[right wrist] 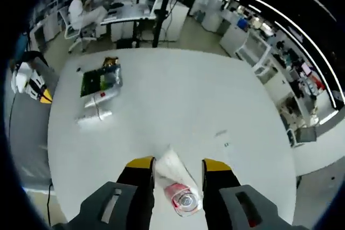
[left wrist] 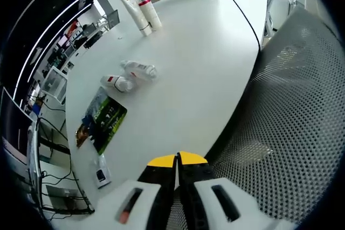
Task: Arrange the skincare products in the storage area until every visible bottle or jar stands upright without overlapping.
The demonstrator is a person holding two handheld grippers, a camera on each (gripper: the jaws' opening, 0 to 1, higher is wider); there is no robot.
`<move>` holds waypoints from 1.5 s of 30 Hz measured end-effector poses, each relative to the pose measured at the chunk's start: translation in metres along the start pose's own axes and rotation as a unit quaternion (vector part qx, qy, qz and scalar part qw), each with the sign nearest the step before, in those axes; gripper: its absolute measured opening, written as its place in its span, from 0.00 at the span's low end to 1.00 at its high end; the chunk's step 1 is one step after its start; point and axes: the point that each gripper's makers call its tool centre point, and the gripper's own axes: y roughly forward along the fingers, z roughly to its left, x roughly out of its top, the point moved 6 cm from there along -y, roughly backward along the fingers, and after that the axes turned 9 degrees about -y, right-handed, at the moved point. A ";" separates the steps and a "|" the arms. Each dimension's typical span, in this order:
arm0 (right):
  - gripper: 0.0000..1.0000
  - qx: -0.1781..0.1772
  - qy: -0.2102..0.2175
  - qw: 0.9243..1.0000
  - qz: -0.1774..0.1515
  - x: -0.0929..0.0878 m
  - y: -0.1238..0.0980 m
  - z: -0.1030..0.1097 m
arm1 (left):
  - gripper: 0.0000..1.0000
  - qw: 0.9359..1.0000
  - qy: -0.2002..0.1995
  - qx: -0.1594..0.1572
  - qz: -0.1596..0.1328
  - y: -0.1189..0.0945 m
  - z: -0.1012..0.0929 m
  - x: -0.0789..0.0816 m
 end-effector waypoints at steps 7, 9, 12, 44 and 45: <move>0.18 0.034 0.014 0.999 0.023 -0.003 0.007 -0.001 | 0.00 1.000 -0.004 0.012 0.013 0.001 0.004 -0.002; 0.16 0.038 0.002 0.999 0.033 -0.004 0.007 0.001 | 0.00 1.000 -0.005 0.011 0.009 0.001 0.003 -0.001; 0.16 0.042 0.009 0.998 0.036 -0.003 0.006 0.001 | 0.00 1.000 -0.005 0.013 0.006 0.001 0.004 0.000; 0.42 -0.007 0.021 0.998 -0.051 0.065 -0.023 -0.010 | 0.00 1.000 -0.007 0.015 0.003 0.000 0.005 0.000; 0.42 0.000 0.012 0.998 -0.057 0.075 -0.024 -0.004 | 0.00 1.000 -0.007 0.015 0.003 0.000 0.005 0.000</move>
